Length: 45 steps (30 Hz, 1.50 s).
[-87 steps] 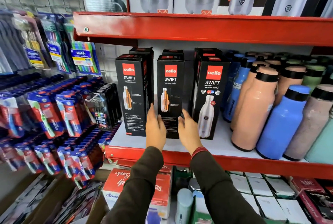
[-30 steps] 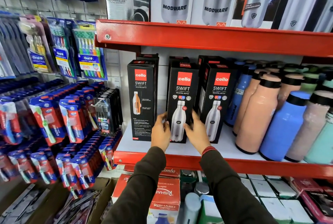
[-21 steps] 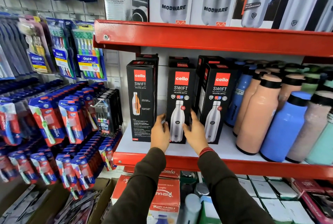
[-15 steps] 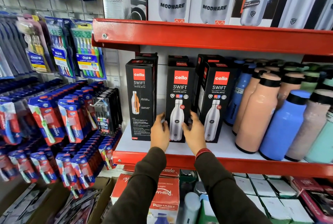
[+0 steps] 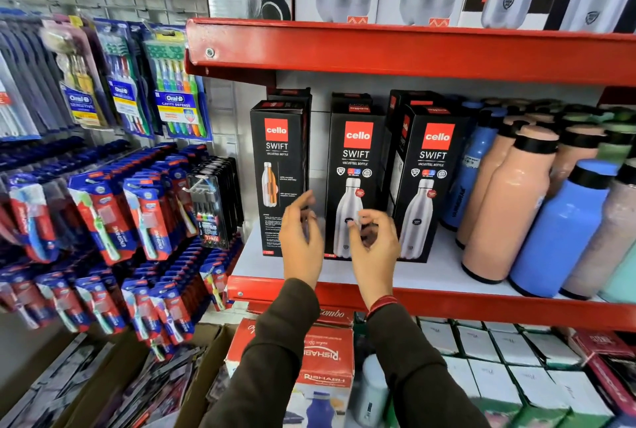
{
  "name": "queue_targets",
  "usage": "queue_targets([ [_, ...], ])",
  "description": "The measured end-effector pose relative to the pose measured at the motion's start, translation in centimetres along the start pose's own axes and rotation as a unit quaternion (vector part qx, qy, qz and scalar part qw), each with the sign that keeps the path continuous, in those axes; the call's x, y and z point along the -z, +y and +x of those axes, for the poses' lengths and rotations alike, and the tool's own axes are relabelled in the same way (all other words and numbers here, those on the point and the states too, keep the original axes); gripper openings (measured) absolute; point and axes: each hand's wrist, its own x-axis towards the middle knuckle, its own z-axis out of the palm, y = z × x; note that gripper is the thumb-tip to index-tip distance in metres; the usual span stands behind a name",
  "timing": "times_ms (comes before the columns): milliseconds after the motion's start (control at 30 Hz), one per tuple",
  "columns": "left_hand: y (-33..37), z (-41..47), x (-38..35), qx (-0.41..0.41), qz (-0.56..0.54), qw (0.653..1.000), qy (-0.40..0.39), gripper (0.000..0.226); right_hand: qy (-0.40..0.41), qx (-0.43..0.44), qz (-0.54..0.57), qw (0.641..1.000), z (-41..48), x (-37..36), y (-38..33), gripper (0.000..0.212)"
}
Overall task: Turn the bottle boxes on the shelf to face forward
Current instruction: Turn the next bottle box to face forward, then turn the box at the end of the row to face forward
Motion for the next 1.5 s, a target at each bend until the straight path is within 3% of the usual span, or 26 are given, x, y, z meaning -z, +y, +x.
queue_targets([
  [100, -0.2, 0.7, 1.5, -0.046, 0.045, 0.997, 0.045, 0.038, -0.030, -0.003, 0.035, 0.999, -0.9, -1.3, -0.8, 0.020],
  [233, -1.5, 1.8, 3.6, -0.023, 0.073, 0.992, 0.099, 0.042, -0.100, -0.032, 0.042, 0.994, -1.5, -3.4, -1.5, 0.032],
  [433, -3.9, 3.4, 6.2, 0.065, 0.048, 0.996, 0.046, 0.047, -0.208, -0.081, -0.007, 0.975, -2.1, -7.1, -1.6, 0.050],
  [500, -4.8, 4.0, 6.8, 0.098, 0.010, 0.995, 0.010, 0.051, -0.209, -0.073, -0.029, 0.975, -2.2, -8.2, -1.5, 0.050],
  [633, -6.6, 4.8, 7.6, 0.146, -0.014, 0.988, -0.039, 0.038, -0.190, -0.094, -0.042, 0.976, -2.3, -9.5, -1.3, 0.052],
  [900, -6.6, 5.0, 8.6, 0.202, -0.143, 0.969, -0.017, 0.041, -0.153, -0.100, -0.018, 0.983, -2.7, -9.7, -1.5, 0.080],
  [1100, -5.2, 4.8, 9.4, 0.181, -0.126, 0.975, 0.008, 0.047, -0.111, -0.112, -0.026, 0.987, -2.4, -10.0, -2.1, 0.090],
  [1333, -5.6, 5.2, 9.7, 0.123, -0.065, 0.990, 0.039, 0.026, -0.103, -0.108, -0.012, 0.989, -1.9, -9.5, -2.5, 0.069],
  [1433, -7.0, 6.3, 10.0, 0.118, -0.039, 0.992, -0.022, 0.031, -0.128, -0.106, -0.002, 0.986, -1.6, -9.3, -2.7, 0.078],
  [1500, -8.0, 7.1, 10.1, 0.156, -0.045, 0.983, -0.086, 0.040, -0.147, -0.099, 0.007, 0.984, -1.4, -9.3, -2.6, 0.078],
])
